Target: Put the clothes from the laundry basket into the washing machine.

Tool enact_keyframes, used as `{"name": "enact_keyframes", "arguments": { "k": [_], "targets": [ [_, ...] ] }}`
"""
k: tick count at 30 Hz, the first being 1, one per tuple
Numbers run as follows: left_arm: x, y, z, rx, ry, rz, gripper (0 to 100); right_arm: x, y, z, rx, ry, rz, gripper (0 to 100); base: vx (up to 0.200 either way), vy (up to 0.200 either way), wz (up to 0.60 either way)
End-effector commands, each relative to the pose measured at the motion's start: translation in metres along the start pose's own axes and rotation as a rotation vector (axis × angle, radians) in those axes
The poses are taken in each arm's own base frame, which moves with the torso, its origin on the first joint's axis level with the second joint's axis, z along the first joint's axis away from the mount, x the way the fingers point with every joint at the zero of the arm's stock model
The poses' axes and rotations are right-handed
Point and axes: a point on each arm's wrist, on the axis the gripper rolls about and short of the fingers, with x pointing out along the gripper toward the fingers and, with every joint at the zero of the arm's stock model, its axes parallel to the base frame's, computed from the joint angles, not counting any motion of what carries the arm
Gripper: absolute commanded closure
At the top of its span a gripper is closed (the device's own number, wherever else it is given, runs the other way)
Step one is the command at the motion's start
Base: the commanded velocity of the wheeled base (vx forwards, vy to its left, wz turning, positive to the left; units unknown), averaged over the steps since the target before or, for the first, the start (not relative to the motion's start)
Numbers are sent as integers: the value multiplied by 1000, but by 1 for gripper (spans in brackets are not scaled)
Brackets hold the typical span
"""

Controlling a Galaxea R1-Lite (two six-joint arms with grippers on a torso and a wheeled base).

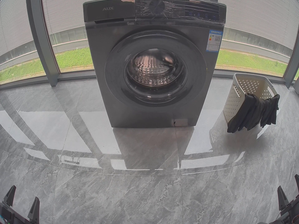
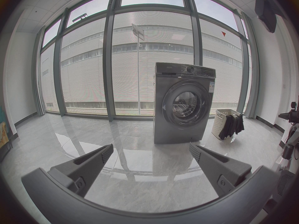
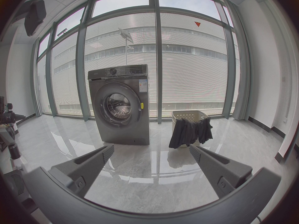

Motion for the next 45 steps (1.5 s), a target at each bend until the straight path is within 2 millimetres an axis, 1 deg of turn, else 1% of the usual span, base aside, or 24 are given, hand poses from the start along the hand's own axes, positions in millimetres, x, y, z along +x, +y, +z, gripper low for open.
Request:
{"name": "enact_keyframes", "arguments": {
  "k": [1,21,32,45],
  "targets": [
    [0,0,-5,-1,0,1,0,0,0,-5,0,1,0,0,200,0,0],
    [0,0,-5,1,0,-1,0,0,0,-5,0,1,0,0,200,0,0],
    [0,0,-5,1,0,-1,0,0,0,-5,0,1,0,0,0,0,0],
    [0,0,-5,1,0,-1,0,0,0,-5,0,1,0,0,0,-200,0]
  ]
}}
